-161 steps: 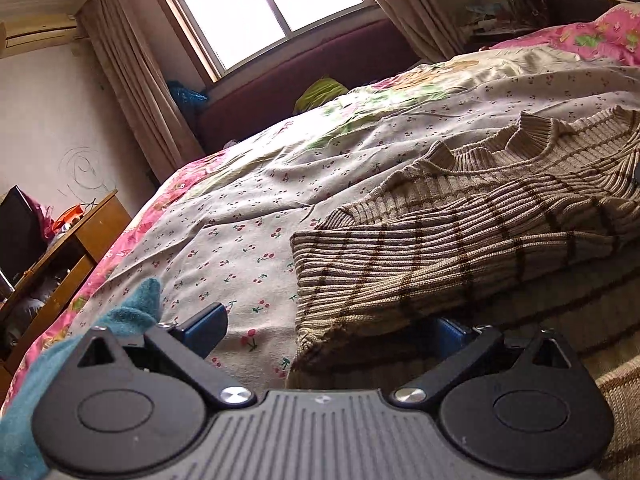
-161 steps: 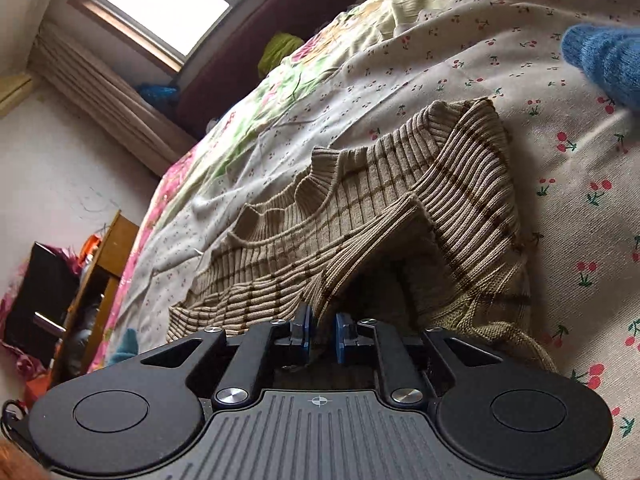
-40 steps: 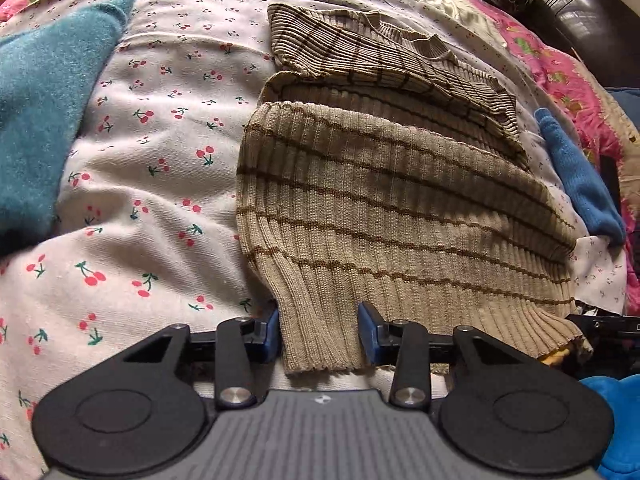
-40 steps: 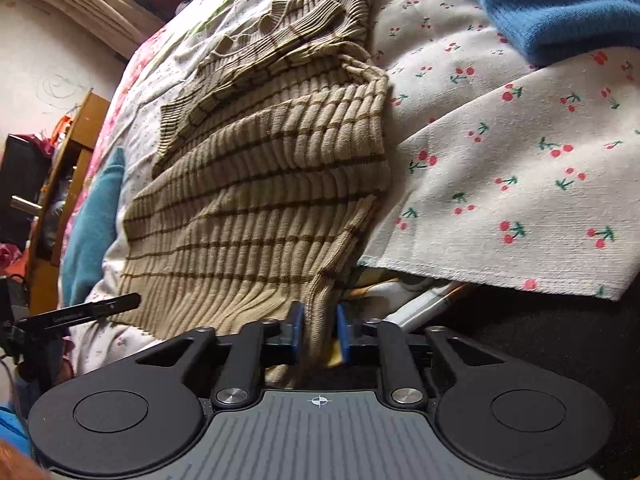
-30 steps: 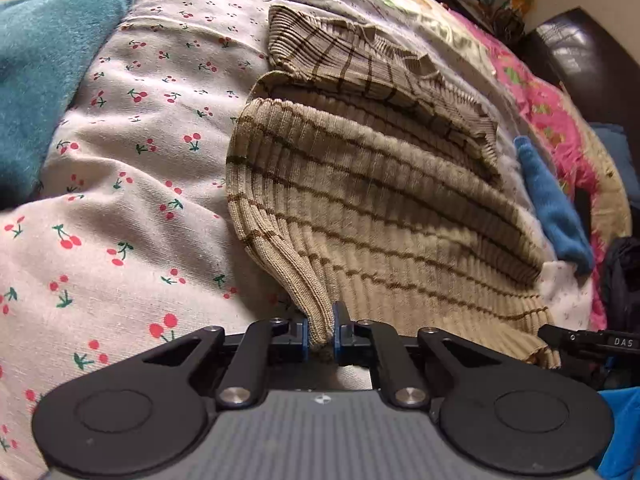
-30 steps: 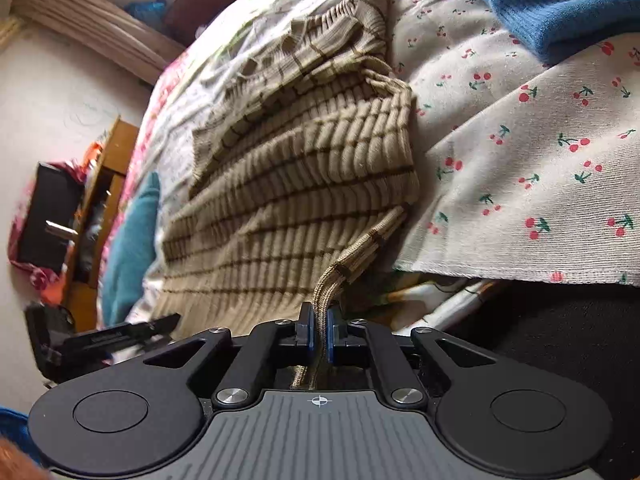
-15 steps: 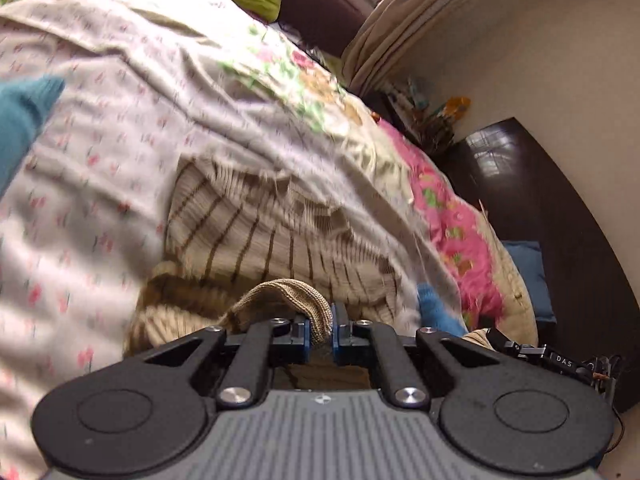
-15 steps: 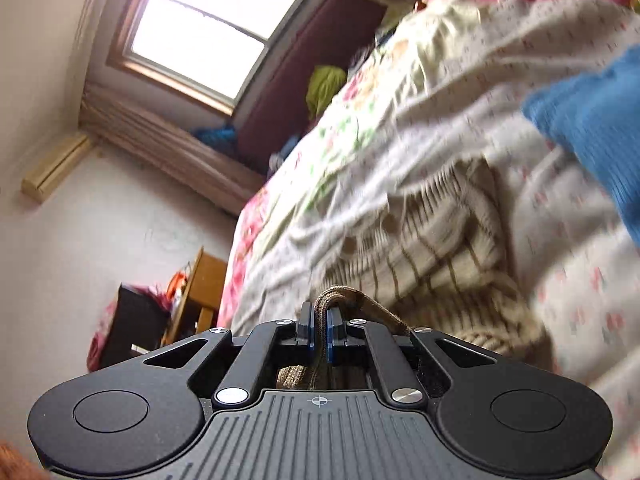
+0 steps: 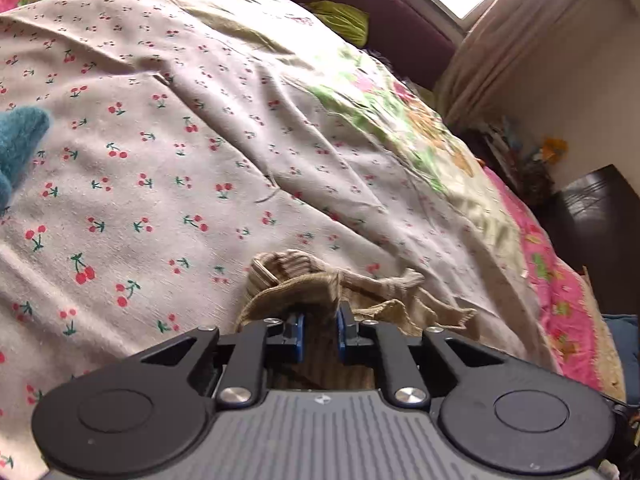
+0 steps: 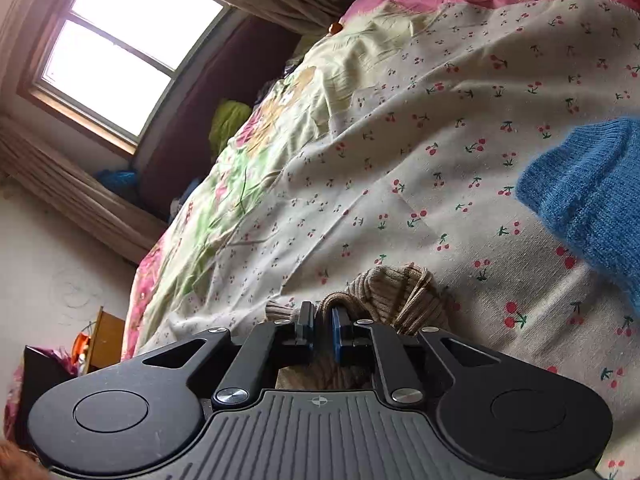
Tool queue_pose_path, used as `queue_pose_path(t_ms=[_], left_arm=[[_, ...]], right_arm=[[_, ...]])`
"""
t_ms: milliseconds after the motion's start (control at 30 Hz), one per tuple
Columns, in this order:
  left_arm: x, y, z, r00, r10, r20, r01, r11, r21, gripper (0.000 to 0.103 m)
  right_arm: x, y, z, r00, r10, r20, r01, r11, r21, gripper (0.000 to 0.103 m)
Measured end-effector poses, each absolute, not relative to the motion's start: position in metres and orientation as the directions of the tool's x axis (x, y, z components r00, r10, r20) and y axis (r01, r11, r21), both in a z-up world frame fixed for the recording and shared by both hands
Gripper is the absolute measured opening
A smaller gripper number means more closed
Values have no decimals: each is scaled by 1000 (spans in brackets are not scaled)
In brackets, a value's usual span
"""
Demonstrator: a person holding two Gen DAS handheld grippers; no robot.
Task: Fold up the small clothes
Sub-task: 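Lift the hem with both grippers and fold it toward the collar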
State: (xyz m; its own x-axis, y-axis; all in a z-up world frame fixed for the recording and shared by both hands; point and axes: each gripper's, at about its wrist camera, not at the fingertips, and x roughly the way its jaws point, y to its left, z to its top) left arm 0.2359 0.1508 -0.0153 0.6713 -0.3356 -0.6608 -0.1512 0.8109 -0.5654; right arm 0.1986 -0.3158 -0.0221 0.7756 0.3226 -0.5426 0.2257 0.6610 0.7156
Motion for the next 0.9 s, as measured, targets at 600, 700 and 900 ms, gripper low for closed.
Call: queue_pose_path(t_ms=[600,700,900], left_arm=[[200,139,2,723,-269,-637,-88,877,-472,62],[188,143,-5,714,-265,-648,-103,876,-471,62],[182,152,-12,705,-216,-676,-123,901,-415,62]], right_arm=[[177,-311,8,813,264,-518,94,819,565,43],[184,-288,9,786,241,-569,16,913,408,43],[220,-266,-15,709,189,-680,-6,965,261,42]])
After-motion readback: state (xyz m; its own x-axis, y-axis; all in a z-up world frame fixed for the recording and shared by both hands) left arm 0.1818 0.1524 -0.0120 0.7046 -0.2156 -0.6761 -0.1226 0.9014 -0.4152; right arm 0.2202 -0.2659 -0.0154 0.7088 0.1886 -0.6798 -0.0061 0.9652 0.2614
